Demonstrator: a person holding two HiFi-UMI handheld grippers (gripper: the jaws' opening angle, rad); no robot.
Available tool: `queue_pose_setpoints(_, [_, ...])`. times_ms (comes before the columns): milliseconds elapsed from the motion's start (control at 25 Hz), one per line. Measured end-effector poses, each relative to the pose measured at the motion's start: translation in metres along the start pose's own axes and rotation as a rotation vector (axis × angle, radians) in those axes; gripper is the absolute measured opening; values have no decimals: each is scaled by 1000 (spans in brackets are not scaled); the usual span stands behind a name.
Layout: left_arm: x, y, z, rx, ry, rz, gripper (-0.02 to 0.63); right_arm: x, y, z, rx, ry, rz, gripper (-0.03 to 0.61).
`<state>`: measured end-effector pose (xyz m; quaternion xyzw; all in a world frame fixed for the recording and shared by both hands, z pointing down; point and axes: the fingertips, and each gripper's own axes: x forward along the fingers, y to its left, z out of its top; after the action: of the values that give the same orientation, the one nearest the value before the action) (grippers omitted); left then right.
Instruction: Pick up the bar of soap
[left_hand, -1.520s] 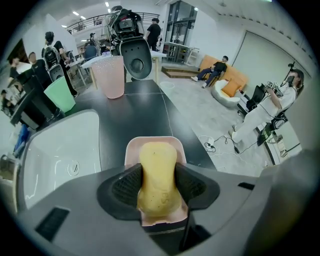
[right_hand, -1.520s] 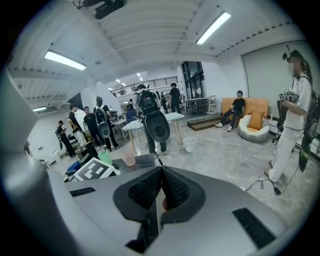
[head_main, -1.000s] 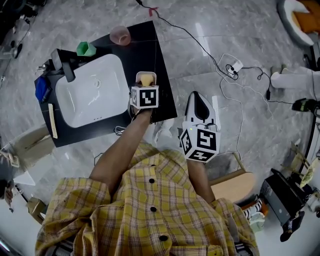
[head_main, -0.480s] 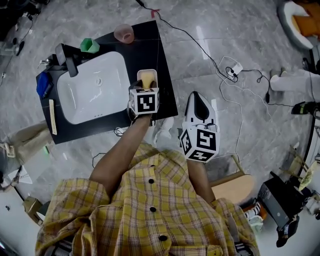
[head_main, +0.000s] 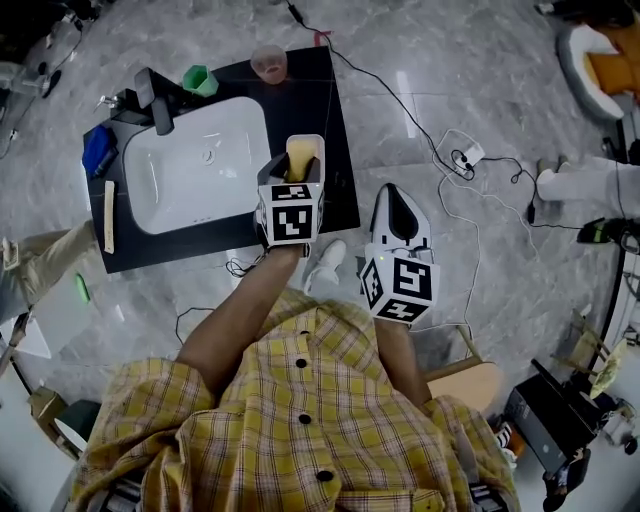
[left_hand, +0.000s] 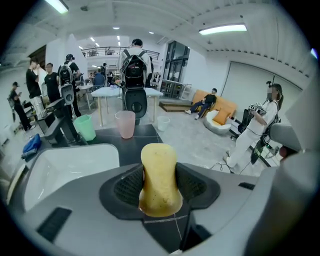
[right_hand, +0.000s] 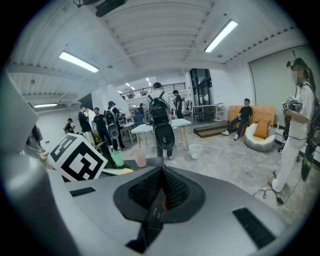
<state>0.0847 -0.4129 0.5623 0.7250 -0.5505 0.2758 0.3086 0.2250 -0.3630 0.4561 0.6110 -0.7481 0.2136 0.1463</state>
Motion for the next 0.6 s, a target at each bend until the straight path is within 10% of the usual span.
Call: queue_pose_setpoints(600, [-104, 0, 61, 23, -306, 11, 201, -36, 42, 38, -75, -114, 55, 18])
